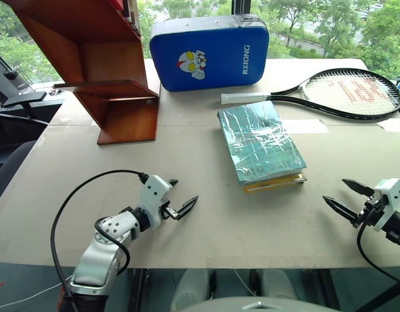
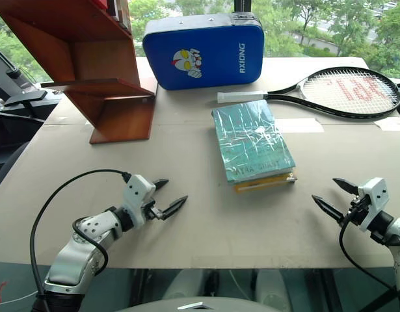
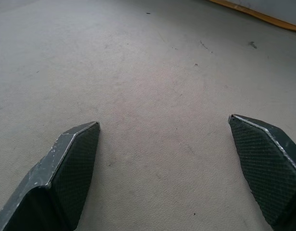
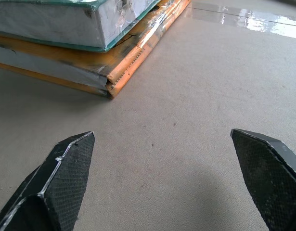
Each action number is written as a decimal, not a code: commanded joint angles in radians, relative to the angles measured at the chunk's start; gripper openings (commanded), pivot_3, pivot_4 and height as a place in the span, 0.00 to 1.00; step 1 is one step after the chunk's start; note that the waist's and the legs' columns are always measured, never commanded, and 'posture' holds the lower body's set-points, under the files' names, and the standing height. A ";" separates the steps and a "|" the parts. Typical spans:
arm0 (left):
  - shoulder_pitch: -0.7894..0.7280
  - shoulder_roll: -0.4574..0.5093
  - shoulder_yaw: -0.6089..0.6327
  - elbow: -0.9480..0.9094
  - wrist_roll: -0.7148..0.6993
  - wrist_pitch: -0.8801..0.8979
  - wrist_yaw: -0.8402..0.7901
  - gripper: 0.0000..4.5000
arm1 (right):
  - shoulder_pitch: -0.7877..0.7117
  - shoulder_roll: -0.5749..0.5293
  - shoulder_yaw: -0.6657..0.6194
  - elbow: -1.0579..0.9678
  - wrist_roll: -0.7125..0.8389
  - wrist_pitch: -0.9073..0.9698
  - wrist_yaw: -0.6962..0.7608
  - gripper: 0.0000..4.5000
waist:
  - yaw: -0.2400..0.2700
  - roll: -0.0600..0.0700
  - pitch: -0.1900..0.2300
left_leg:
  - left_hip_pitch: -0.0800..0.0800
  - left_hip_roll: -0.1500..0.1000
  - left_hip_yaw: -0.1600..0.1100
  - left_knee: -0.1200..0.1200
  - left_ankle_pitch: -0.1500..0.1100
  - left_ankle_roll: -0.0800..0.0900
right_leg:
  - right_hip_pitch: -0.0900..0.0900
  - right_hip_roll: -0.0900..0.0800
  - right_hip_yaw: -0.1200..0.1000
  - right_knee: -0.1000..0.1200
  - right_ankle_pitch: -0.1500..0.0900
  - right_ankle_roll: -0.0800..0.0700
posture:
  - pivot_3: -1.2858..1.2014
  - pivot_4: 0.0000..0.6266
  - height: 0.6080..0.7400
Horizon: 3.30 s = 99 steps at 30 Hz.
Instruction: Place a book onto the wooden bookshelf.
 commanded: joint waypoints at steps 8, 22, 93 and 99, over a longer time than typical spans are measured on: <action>0.053 -0.005 0.032 -0.089 -0.016 0.035 0.031 0.98 | -0.070 -0.060 0.006 0.062 -0.010 -0.014 0.072 1.00 | 0.002 -0.001 0.003 | 0.000 0.000 -0.001 0.000 0.000 0.000 | 0.000 0.000 -0.001 0.000 0.000 0.000 | 0.52 0.24 1.00; 0.008 0.007 0.027 -0.046 -0.028 0.035 -0.004 0.98 | -0.022 -0.081 -0.029 -0.035 0.008 0.045 0.035 1.00 | 0.001 -0.001 0.004 | -0.001 0.000 -0.001 0.001 0.001 -0.001 | 0.000 0.000 -0.001 0.000 0.000 0.000 | 0.52 0.24 1.00; -0.669 -0.101 0.178 0.504 -0.615 0.912 0.004 1.00 | -0.285 -0.170 -0.094 -0.632 0.334 0.829 -0.041 0.99 | -0.013 -0.013 0.012 | -0.020 -0.003 -0.005 0.017 0.005 -0.008 | -0.019 0.007 0.001 0.018 0.003 0.006 | 0.52 0.24 1.00; -0.773 -0.215 0.192 0.691 -0.578 0.871 0.019 1.00 | -0.191 -0.196 -0.229 -0.726 0.452 0.900 -0.134 0.99 | 0.004 -0.014 0.011 | -0.018 -0.004 -0.005 0.019 0.005 -0.008 | -0.017 0.006 0.000 0.018 0.003 0.006 | 0.52 0.24 1.00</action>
